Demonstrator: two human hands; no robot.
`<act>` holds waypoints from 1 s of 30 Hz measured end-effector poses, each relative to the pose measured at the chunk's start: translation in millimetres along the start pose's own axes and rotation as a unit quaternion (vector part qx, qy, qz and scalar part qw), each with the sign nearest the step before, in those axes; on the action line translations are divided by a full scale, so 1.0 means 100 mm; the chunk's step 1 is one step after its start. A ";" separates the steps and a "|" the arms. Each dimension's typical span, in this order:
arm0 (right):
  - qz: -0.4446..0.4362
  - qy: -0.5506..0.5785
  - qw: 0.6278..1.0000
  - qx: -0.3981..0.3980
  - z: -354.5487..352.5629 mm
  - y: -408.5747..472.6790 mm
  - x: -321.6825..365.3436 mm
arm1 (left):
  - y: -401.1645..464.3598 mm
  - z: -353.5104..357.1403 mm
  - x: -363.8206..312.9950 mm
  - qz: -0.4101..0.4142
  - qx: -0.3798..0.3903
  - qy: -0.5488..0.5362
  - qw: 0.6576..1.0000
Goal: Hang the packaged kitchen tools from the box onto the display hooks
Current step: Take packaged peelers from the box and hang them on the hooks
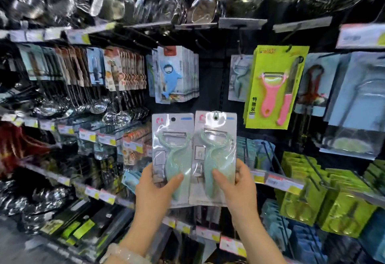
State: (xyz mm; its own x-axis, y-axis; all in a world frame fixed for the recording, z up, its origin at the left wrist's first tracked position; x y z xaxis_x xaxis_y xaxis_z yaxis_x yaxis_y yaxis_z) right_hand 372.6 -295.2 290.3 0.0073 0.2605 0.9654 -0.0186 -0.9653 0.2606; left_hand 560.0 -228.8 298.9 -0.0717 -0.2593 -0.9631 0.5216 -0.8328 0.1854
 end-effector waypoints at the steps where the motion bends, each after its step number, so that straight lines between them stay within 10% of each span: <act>1: -0.010 0.003 1.000 -0.006 0.02 0.12 0.03 | 0.13 0.06 -0.01 0.000 0.005 0.004 1.000; 30: -0.222 -0.058 0.963 -0.141 -0.09 1.70 1.10 | 1.76 1.04 -0.15 0.082 0.079 -0.081 0.990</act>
State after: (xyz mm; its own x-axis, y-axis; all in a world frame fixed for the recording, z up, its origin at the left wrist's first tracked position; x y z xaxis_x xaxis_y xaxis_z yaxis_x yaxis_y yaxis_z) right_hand 361.4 -430.6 441.2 0.1881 0.6263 0.7565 -0.2590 -0.7114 0.6533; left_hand 564.3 -422.2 366.6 -0.1387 -0.4608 -0.8766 0.3989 -0.8362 0.3764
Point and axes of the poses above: each hand's wrist, its own y-axis towards the middle knuckle, its own z-axis out of the palm, x = y × z, the point moved 7 cm from there along y, towards the middle knuckle, and after that the axes turned 9 degrees about -y, right-handed, at the moved point
